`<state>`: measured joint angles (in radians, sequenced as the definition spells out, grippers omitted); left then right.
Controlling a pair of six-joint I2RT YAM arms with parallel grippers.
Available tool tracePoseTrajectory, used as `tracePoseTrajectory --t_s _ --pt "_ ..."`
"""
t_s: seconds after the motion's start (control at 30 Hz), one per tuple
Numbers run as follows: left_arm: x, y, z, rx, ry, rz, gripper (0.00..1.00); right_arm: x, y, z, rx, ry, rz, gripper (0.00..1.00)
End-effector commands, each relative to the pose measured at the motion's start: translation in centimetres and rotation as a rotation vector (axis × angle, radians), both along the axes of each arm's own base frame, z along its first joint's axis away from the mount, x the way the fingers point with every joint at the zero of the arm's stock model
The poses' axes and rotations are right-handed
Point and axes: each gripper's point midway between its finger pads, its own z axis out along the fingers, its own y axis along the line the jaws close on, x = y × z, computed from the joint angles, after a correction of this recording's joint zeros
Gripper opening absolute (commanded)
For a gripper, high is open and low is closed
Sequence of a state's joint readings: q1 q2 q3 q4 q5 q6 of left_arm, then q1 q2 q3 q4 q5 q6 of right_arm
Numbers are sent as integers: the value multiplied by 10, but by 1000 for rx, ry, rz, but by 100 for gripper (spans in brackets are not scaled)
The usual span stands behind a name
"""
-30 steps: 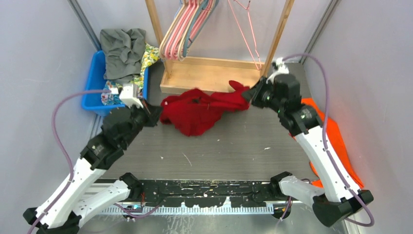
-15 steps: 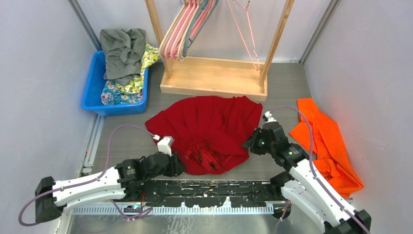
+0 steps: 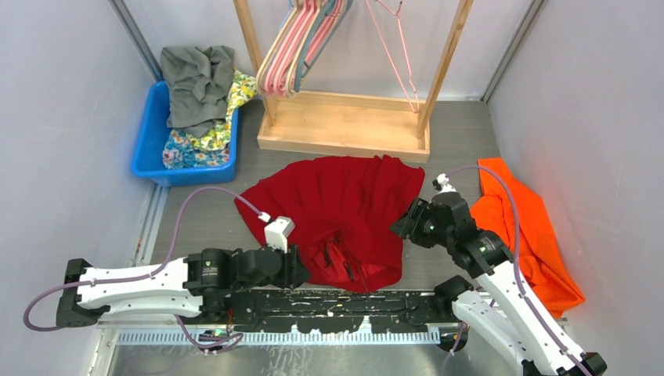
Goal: Place the skirt on the hanger
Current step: Adjust the skirt at the center of the board.
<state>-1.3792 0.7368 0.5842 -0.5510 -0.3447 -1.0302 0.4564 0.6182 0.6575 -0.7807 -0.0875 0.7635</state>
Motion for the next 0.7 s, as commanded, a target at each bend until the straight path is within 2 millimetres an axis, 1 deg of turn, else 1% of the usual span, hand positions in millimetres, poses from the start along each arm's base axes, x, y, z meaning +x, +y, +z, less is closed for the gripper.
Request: tracePoseTrajectory --t_s 0.0,0.07,0.1,0.13,0.2,0.23,0.3,0.33,0.4,0.43,0.5,0.57,0.6,0.67 --pt "8 5 17 -1 -43 43 40 10 -5 47 -7 -108 -17 55" --pt "10 7 22 -16 -57 50 40 12 -7 53 -27 -117 -12 57" --pt "12 8 24 -22 -66 59 43 13 -5 53 -30 -114 -1 57" --pt "14 9 26 -20 -79 64 50 14 -2 51 -34 -101 11 57" --pt "20 7 27 11 -115 61 69 18 3 42 -34 -79 27 57" --pt "23 5 30 39 -145 50 76 19 4 38 -33 -72 28 56" --pt "32 0 39 131 -217 19 79 21 6 30 -30 -62 25 56" --pt "39 1 45 202 -258 9 79 21 6 27 -27 -56 24 56" --pt "53 1 61 336 -335 4 83 20 7 23 -24 -48 26 55" --pt "60 -3 78 363 -379 6 88 20 7 21 -25 -45 26 55" --pt "76 -9 89 434 -459 -7 100 19 6 18 -25 -43 19 55" --pt "91 -20 87 439 -447 -39 100 18 5 16 -26 -45 13 55" --pt "93 -28 81 421 -408 -79 100 18 4 15 -26 -46 9 55" --pt "102 -32 73 416 -385 -91 100 20 1 19 -30 -60 -13 55"
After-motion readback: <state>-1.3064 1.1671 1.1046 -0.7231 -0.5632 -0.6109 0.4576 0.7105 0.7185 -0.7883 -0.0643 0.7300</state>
